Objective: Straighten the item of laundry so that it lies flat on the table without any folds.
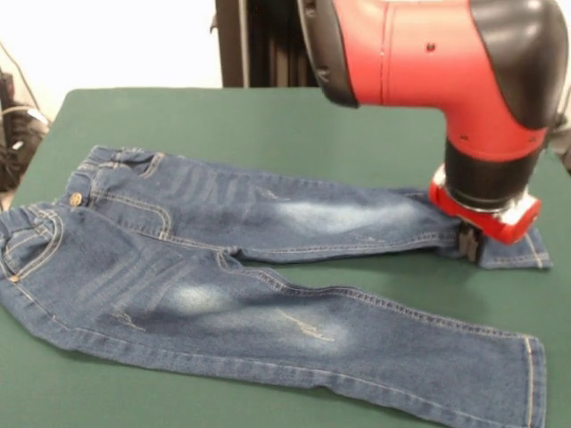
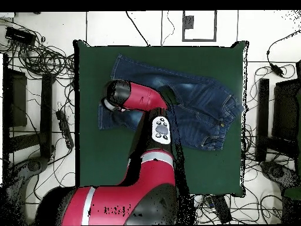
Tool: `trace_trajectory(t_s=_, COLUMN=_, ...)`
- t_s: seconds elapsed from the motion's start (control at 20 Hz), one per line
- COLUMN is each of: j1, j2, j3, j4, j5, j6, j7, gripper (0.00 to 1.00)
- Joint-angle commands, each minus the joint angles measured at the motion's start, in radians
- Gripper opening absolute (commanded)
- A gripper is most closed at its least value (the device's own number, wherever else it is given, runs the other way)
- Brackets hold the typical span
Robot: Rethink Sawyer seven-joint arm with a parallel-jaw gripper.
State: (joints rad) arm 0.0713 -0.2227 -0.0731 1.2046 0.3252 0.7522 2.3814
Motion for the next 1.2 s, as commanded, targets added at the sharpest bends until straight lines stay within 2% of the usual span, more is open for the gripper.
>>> trace_trajectory(t_s=0.05, j1=0.019, j2=-0.054, j3=0.144, j4=0.113, j5=0.027, j6=0.154, j7=0.057, gripper=0.0)
trace_trajectory(t_s=0.5, j1=0.043, j2=-0.071, j3=0.106, j4=0.094, j5=-0.002, j6=0.15, j7=0.091, gripper=0.0)
trace_trajectory(t_s=1.2, j1=0.078, j2=-0.043, j3=0.066, j4=0.044, j5=-0.021, j6=0.162, j7=0.145, gripper=0.0)
